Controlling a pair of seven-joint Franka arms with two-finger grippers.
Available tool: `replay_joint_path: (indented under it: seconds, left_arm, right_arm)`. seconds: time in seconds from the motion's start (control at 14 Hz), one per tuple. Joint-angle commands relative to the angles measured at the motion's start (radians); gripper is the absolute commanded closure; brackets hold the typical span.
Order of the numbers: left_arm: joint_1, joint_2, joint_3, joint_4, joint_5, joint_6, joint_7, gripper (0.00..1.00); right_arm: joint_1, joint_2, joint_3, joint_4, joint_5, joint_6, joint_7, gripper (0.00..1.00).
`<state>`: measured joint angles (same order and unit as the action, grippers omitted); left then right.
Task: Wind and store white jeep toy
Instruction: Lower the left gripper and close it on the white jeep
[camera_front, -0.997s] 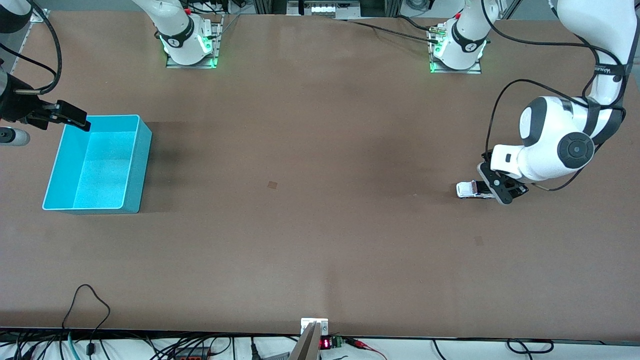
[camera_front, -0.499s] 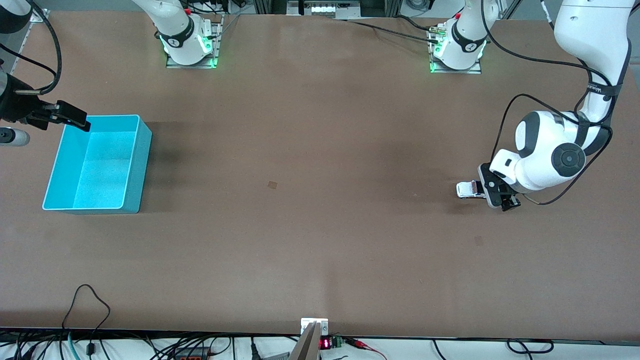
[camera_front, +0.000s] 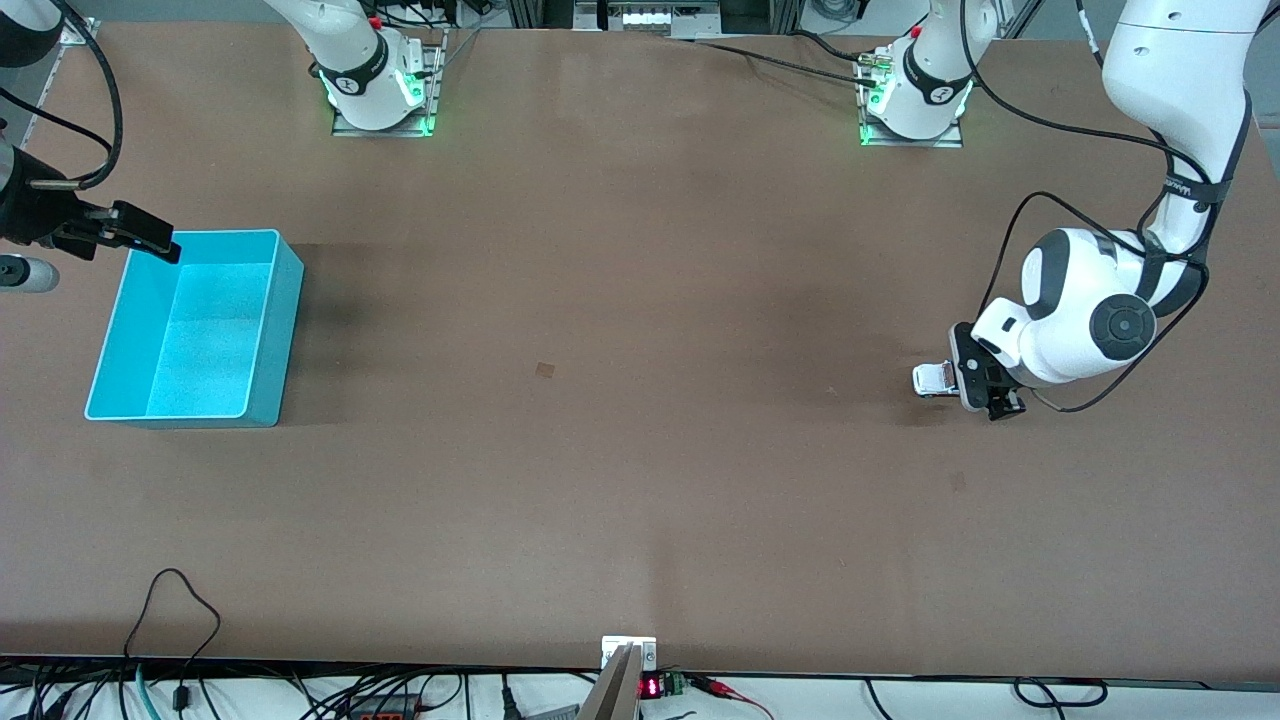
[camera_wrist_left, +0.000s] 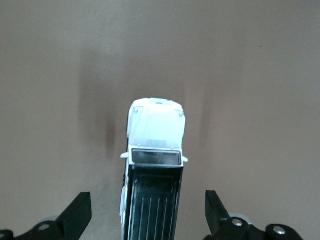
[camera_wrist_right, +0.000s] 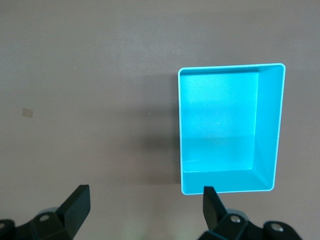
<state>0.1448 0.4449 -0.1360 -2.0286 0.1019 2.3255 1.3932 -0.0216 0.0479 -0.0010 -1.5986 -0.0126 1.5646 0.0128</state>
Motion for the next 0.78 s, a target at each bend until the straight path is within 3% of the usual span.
replay_joint_path:
  seconds: [0.0, 0.71]
  left_arm:
    - [0.013, -0.003, -0.013, -0.027, 0.019, 0.040, 0.078, 0.00]
    - [0.032, 0.002, -0.013, -0.093, 0.022, 0.115, 0.119, 0.02]
  right_arm:
    - [-0.001, 0.009, -0.004, 0.019, 0.017, -0.003, -0.014, 0.00]
    - [-0.003, 0.015, -0.004, 0.019, 0.039, -0.002, -0.014, 0.00]
